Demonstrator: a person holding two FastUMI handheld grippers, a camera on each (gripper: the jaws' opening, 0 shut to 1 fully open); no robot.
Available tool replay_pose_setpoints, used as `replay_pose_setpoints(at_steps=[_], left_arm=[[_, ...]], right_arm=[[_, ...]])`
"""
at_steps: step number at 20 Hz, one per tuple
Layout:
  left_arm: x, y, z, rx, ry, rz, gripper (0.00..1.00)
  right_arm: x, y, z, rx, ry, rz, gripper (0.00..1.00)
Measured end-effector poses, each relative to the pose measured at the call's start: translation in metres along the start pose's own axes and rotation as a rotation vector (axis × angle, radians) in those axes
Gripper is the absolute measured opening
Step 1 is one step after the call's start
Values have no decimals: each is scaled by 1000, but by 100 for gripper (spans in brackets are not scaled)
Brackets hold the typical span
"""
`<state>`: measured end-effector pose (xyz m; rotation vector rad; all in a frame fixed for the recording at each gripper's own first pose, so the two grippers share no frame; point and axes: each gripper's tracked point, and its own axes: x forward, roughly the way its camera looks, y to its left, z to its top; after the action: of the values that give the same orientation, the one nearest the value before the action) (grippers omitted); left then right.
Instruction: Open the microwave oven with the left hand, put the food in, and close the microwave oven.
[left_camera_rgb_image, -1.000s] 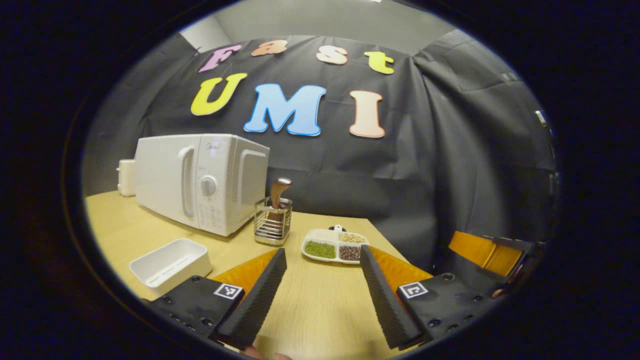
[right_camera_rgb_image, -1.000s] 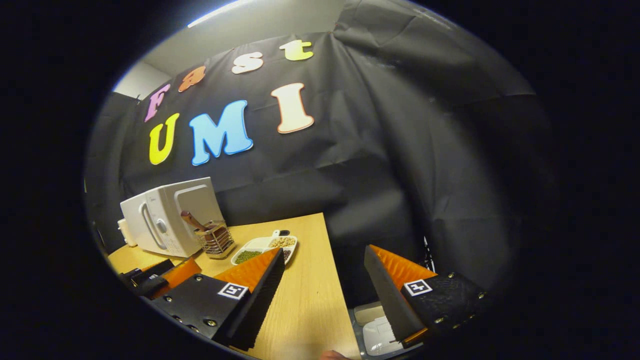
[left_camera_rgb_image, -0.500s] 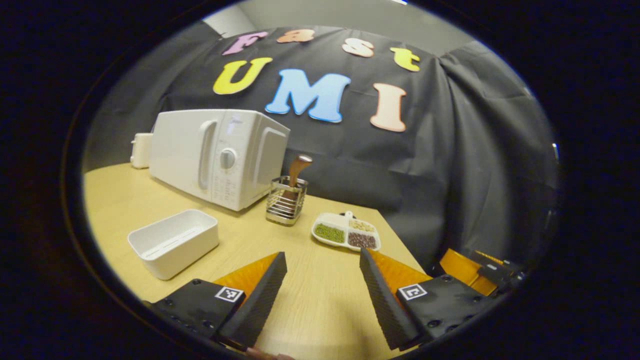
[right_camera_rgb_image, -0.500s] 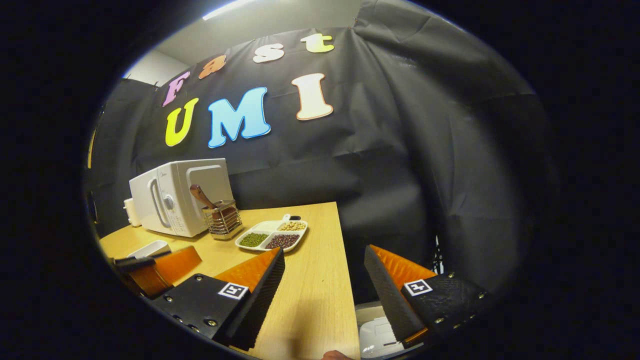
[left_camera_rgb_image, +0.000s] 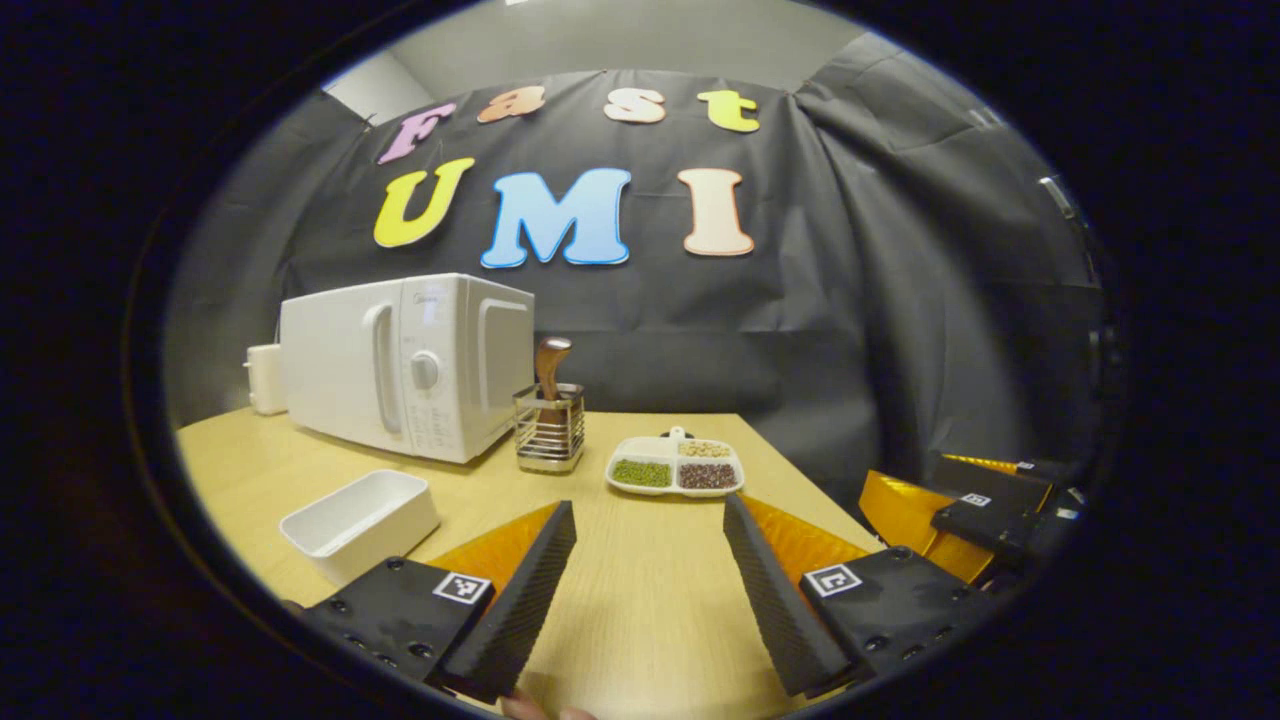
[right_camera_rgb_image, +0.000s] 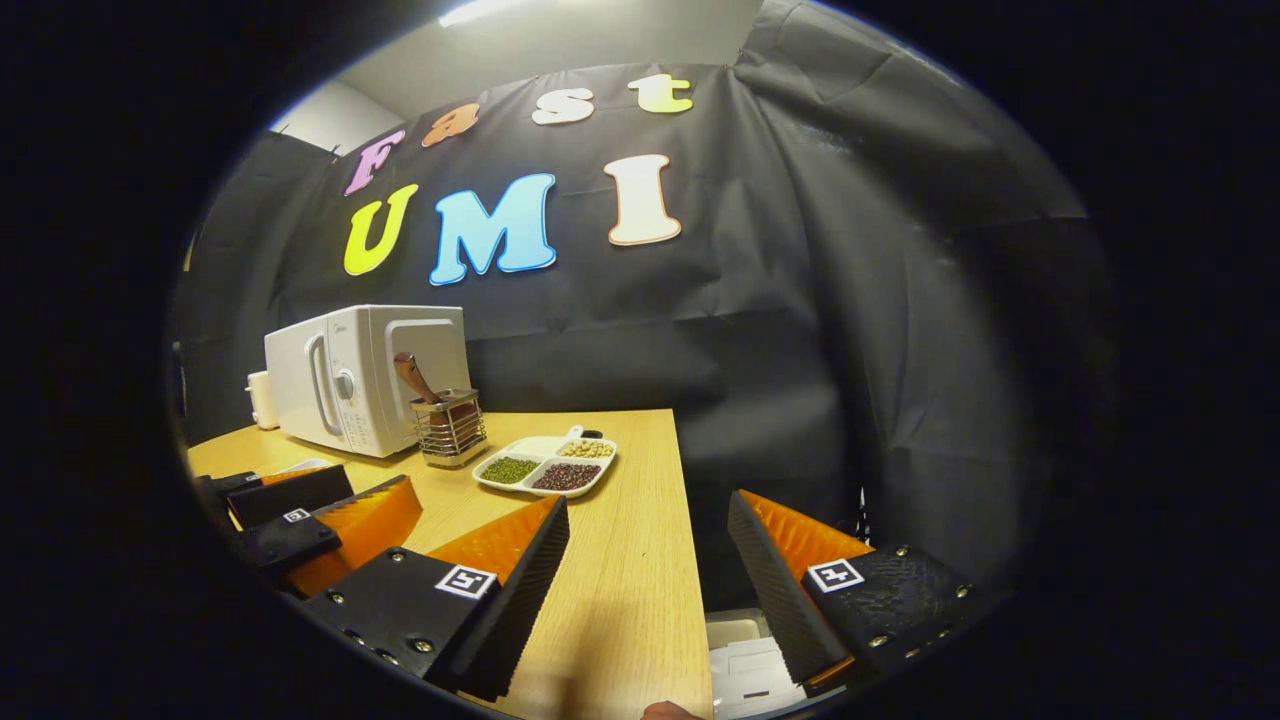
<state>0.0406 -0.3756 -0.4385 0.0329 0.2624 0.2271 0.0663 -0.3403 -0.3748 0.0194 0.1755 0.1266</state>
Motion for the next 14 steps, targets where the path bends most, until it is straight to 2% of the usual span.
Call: replay_pose_setpoints(at_steps=[1, 2, 4, 5, 6, 7, 8, 13, 14], left_arm=[[-10, 0, -2, 7, 0, 9, 98], [-23, -5, 13, 36, -60, 10, 97], [-41, -12, 31, 95, -131, 7, 98], [-34, -6, 23, 54, -134, 9, 98], [-40, -3, 18, 33, -124, 14, 98], [-47, -6, 17, 57, -92, 9, 98], [-44, -10, 22, 72, -108, 10, 98], [-42, -9, 25, 72, -130, 4, 96], [-43, -9, 21, 70, -119, 6, 92]], right_arm=[[-8, -3, -1, -2, -1, -15, 98], [-18, -5, -1, -14, -14, -34, 98], [-38, 4, -2, -64, -26, -18, 97], [-49, 2, 11, -61, -94, -17, 99], [-56, 0, 9, -37, -83, -32, 93], [-61, 2, 9, -53, -104, -23, 95], [-63, 2, 12, -58, -119, -19, 98], [-59, 1, 7, -41, -95, -28, 97], [-61, 1, 9, -42, -106, -26, 97]])
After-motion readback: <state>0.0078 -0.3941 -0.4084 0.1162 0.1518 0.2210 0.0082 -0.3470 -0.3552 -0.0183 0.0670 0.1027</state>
